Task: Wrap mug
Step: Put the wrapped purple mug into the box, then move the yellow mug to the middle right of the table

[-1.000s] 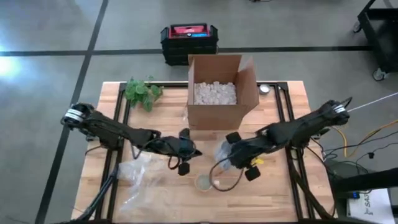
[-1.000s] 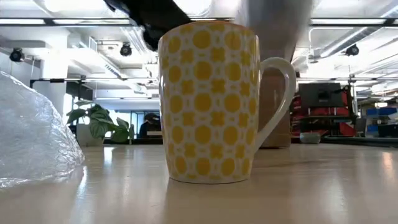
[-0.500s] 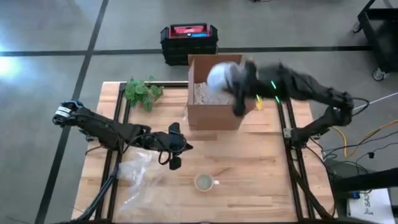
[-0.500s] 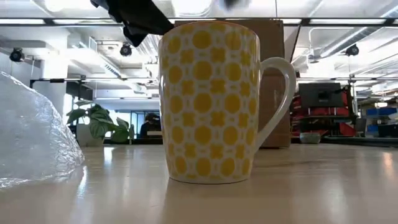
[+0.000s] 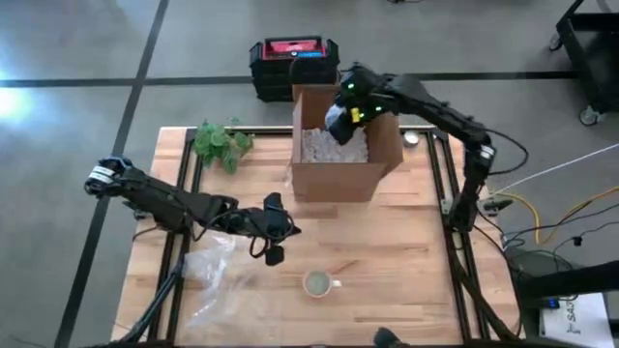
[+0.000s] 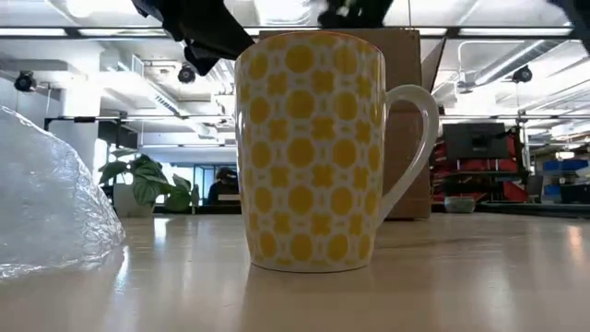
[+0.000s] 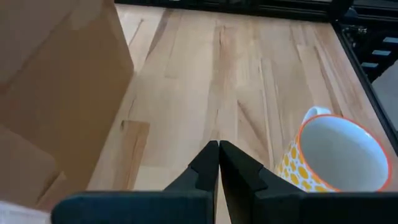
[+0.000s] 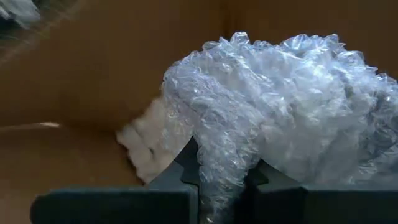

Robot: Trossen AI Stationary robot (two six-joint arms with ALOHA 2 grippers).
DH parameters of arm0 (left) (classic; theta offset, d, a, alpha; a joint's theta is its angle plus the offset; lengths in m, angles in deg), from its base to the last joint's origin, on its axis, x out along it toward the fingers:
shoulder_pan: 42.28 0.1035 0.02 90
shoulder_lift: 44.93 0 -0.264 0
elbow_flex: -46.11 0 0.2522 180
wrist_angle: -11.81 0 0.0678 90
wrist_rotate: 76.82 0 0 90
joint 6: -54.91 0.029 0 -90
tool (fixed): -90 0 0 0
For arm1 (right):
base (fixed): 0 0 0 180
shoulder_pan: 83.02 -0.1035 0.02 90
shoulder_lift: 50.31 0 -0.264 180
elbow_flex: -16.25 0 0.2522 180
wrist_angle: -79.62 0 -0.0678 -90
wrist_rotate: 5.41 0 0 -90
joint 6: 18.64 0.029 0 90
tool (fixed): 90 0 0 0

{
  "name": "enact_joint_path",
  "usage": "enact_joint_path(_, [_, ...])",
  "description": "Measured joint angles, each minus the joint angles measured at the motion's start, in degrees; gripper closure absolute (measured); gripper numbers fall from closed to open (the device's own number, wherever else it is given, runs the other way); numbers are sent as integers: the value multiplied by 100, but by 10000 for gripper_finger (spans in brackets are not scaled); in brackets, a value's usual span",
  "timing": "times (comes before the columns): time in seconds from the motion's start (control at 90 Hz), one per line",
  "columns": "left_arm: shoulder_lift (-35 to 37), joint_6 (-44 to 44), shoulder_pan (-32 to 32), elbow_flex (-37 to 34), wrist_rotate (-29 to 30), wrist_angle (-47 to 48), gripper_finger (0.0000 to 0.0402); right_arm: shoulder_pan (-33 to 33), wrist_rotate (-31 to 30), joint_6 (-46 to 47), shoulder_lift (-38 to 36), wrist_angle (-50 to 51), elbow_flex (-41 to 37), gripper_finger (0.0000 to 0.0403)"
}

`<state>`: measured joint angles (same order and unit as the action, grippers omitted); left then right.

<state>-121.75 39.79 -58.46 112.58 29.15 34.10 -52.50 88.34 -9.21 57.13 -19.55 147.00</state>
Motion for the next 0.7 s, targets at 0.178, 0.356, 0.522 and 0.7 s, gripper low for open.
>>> enact_joint_path(0.178, [2, -42, 0, 0, -60, -242, 402, -12, -27, -140, 541, -25, 16, 357])
enact_joint_path(0.356, [2, -41, -2, 0, -200, -274, 402, -85, -46, -554, 802, -6, 7, 272])
enact_joint_path(0.522, [2, -41, -2, 0, -199, -213, 402, -107, -22, -720, 625, 257, 216, 188])
enact_joint_path(0.7, [35, -19, -2, 0, -199, -44, 402, -174, 146, -839, -60, 914, 906, 134])
